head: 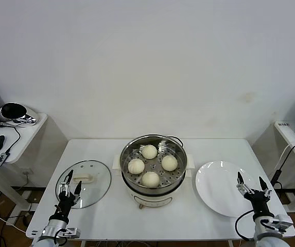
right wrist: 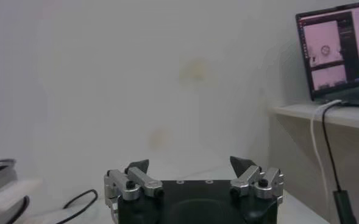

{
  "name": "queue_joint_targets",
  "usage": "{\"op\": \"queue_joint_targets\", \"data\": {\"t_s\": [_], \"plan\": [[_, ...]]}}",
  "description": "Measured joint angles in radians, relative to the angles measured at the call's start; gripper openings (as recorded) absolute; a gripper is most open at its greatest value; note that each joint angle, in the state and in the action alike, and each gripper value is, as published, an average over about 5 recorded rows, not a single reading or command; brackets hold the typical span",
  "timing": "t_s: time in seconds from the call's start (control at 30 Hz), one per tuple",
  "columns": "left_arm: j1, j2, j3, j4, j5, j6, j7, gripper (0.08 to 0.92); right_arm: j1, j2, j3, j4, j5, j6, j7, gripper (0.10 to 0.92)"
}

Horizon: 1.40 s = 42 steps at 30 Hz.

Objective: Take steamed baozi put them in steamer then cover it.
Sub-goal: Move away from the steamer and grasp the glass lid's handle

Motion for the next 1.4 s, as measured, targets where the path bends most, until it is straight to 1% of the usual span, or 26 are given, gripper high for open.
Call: {"op": "queue_joint_targets", "data": {"t_s": [0.57, 1.13, 1.4], "plan": [[-0.067, 0.001, 0.018, 0.11, 0.057, 0.079, 0.035, 0.823, 0.0, 0.024, 0.004, -0.011, -0.011, 0.007, 0.006, 0.823], [-0.16, -0.015, 0.046, 0.179, 0.056, 0.128, 0.069, 0.823, 0.007, 0.038, -0.007, -0.043, -0.027, 0.01, 0.005, 0.823], [-0.213, -0.036, 0.06, 0.216, 0.062, 0.153, 0.075, 0.823, 0.014, 0.045, -0.011, -0.063, -0.041, 0.018, 0.004, 0.823]]}}
